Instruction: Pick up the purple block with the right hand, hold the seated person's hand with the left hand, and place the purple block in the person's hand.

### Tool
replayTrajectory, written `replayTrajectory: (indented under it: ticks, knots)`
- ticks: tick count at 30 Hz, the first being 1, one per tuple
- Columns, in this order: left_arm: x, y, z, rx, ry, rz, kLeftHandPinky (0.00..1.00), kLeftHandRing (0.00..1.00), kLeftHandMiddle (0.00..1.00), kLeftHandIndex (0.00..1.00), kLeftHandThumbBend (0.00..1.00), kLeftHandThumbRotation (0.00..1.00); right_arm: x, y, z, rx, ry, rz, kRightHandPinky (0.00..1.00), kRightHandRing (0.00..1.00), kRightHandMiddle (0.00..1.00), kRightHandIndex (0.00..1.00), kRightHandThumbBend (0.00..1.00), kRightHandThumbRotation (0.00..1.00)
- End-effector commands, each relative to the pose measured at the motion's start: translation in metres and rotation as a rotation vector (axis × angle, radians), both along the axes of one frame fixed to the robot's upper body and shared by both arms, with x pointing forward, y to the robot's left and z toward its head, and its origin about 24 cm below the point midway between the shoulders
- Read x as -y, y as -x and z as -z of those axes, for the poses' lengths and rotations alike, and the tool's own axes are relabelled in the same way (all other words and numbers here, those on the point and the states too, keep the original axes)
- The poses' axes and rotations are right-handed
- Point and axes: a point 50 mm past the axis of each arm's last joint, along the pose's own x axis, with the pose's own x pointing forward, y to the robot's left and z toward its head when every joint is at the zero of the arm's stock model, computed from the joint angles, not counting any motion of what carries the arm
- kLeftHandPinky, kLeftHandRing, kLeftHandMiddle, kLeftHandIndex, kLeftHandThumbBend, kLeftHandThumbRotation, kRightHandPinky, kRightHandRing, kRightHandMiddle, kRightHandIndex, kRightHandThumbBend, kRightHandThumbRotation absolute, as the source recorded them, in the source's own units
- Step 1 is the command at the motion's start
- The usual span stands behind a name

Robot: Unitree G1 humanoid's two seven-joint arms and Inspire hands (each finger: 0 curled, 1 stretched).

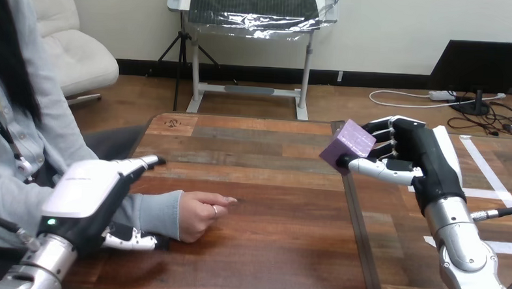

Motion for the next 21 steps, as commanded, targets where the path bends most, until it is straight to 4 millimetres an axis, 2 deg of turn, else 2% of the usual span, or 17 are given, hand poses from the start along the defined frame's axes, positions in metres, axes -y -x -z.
replayTrajectory:
  ticks: [1, 9, 21]
  knots:
    - [-0.002, -0.021, -0.017, 0.052, -0.05, 0.018, 0.71, 0.77, 0.79, 0.82, 1.0, 0.27, -0.002, -0.005, -0.016, 0.088, -0.038, -0.016, 0.39, 0.44, 0.5, 0.51, 0.77, 0.0]
    - [-0.002, -0.027, -0.014, 0.002, -0.088, 0.024, 0.67, 0.72, 0.76, 0.79, 1.0, 0.23, -0.004, -0.003, -0.015, 0.095, -0.075, -0.037, 0.37, 0.42, 0.49, 0.51, 0.76, 0.0]
    - [0.0, -0.032, -0.012, -0.053, -0.129, 0.044, 0.61, 0.66, 0.7, 0.73, 1.0, 0.11, -0.006, 0.0, -0.016, 0.102, -0.098, -0.052, 0.36, 0.41, 0.49, 0.5, 0.77, 0.0]
